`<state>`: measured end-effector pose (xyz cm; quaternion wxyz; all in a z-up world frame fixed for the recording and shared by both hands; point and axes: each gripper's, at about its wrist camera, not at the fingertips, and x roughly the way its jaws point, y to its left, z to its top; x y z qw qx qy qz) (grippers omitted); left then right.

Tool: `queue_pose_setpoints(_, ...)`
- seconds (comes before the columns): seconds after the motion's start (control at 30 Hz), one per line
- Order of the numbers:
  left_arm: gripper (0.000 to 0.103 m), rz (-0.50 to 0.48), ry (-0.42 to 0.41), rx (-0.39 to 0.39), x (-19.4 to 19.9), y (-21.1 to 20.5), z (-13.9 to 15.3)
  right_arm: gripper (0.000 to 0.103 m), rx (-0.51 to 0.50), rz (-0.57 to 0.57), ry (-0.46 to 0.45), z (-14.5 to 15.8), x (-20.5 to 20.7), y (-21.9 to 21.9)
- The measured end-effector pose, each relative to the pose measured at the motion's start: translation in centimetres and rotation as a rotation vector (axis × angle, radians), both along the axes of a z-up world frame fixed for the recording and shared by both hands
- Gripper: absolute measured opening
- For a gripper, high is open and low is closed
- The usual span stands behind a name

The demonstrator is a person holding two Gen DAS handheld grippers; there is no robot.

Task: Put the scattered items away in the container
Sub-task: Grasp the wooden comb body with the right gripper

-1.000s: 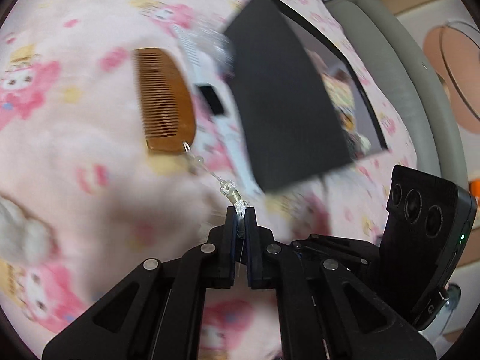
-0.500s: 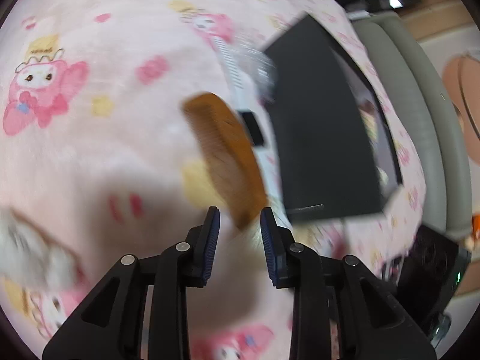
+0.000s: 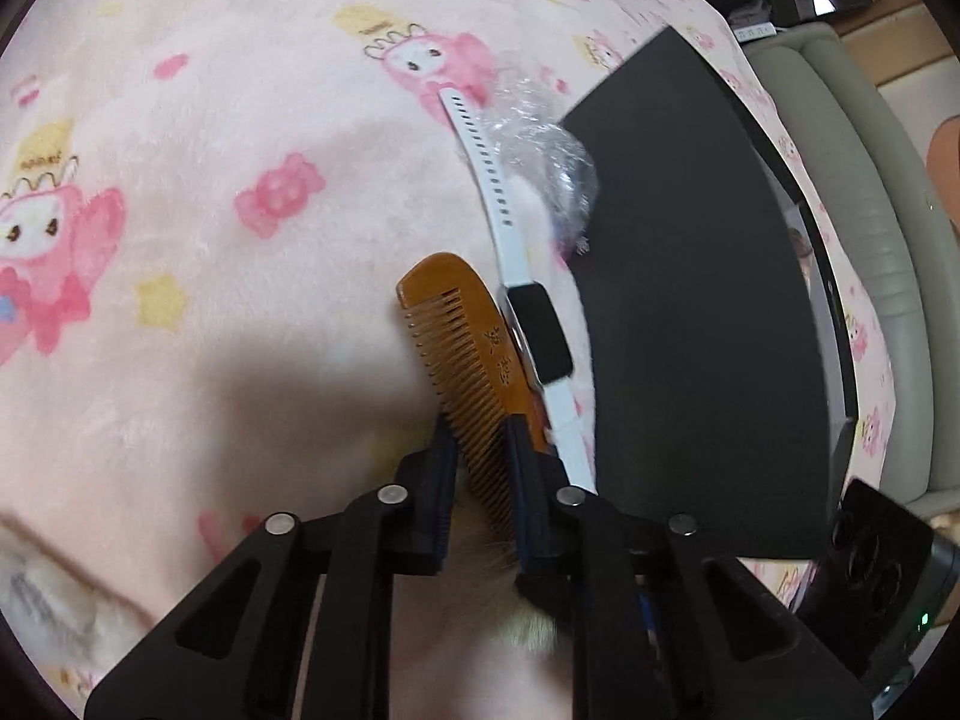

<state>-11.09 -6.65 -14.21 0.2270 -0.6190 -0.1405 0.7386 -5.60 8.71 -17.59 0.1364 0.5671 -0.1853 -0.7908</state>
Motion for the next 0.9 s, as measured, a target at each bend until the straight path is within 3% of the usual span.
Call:
queue_pose_setpoints(0.23,0.011,-0.066,0.041,-0.066,2.7,-0.3,2.7,0.002,0.015,-0.058,0.083,3.3,2.3,2.2)
queue_pose_setpoints(0.27,0.016,-0.052,0.045,-0.068,2.2,-0.9,2.9,0.002,0.029,-0.070,0.099,3.9,2.7,2.6)
queue_pose_setpoints(0.3,0.029,-0.040,0.052,-0.068,1.6,-1.4,3.0,0.001,0.046,-0.082,0.113,4.5,3.1,3.1)
queue_pose_setpoints(0.37,0.044,-0.011,0.064,-0.081,0.0,-2.2,3.0,0.001,0.066,-0.105,0.132,5.3,3.7,4.0)
queue_pose_setpoints(0.53,0.044,0.002,0.081,-0.133,-4.2,-2.8,1.9,0.002,-0.019,-0.042,0.087,4.9,3.2,4.1)
queue_pose_setpoints(0.63,0.044,-0.020,0.058,-0.116,-5.3,-2.8,0.8,0.005,-0.076,0.004,0.025,3.8,2.7,3.5)
queue_pose_setpoints(0.67,0.044,-0.037,0.050,-0.106,-5.4,-2.6,0.6,0.008,-0.086,0.021,0.008,3.4,2.6,3.0)
queue_pose_setpoints(0.73,0.044,-0.067,0.029,-0.107,-5.3,-2.3,-0.1,0.029,-0.078,0.046,-0.031,2.2,2.2,2.0)
queue_pose_setpoints(0.8,0.031,-0.086,0.021,-0.113,-4.8,-2.3,-0.4,0.034,-0.081,0.030,-0.072,0.6,1.7,1.6)
queue_pose_setpoints(0.9,0.022,-0.104,0.014,-0.116,-3.6,-2.9,-0.4,0.035,-0.030,0.008,-0.015,0.4,1.5,1.0)
